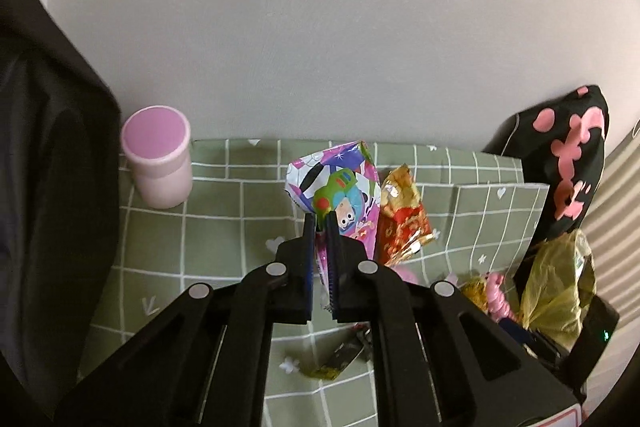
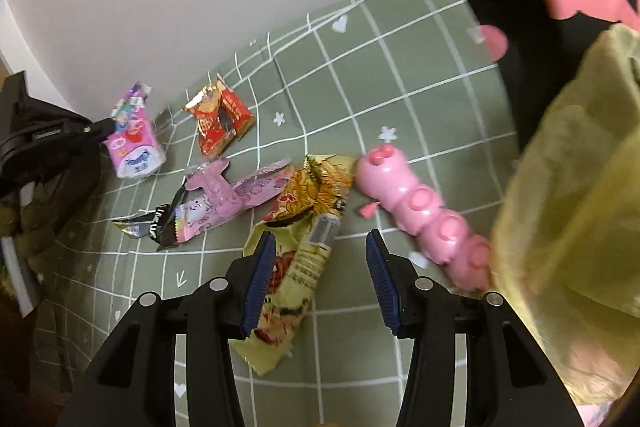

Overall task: Collect trash
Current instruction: 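Grasp the pink cartoon tissue pack with the left tool while the right tool grasps the gold snack bar, then carry tissue pack and snack bar to the trash bag and open both tools, then grasp the black wrapper with the left tool while the right tool grasps the pink plastic piece, then carry both items over the trash bag and open the left tool while the right tool holds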

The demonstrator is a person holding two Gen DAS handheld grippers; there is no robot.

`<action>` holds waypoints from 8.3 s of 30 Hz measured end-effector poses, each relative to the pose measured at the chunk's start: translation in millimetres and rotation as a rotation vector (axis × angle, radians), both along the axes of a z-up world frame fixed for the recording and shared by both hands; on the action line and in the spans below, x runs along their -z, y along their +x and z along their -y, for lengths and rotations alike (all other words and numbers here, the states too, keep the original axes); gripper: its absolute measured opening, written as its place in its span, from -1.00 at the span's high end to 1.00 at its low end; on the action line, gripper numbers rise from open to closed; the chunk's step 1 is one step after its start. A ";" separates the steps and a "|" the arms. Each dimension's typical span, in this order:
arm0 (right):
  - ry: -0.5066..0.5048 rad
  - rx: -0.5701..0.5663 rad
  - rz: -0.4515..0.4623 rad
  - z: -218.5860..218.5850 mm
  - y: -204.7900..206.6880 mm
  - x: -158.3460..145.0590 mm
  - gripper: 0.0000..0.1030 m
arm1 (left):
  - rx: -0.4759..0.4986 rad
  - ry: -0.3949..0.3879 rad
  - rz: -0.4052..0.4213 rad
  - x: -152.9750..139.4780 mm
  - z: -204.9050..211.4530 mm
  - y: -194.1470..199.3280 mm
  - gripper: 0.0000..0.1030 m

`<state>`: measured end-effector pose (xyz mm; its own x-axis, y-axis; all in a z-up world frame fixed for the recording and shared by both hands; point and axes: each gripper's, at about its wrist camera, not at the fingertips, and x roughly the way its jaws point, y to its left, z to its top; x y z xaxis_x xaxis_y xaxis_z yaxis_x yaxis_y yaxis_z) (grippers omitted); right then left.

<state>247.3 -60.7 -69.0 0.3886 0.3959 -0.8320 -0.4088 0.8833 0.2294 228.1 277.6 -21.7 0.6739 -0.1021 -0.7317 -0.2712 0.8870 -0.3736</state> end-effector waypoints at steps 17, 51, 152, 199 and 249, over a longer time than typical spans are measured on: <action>0.012 -0.021 0.021 -4.6 6.0 -7.2 0.62 | 0.081 0.077 0.030 -18.3 17.0 -13.9 0.90; -0.059 0.277 0.479 158.0 -5.1 -188.5 0.62 | 0.581 0.065 0.317 -147.0 225.3 35.7 0.90; 0.003 0.091 0.264 54.4 11.1 -85.5 0.26 | 0.099 0.070 -0.037 24.0 25.5 -44.0 0.11; -0.008 -0.086 0.107 13.8 8.1 -44.0 0.63 | 0.308 0.162 -0.121 52.3 78.3 -24.3 0.10; 0.001 0.064 0.253 68.3 4.1 -107.9 0.63 | 0.379 0.136 0.141 -72.2 102.3 10.1 0.66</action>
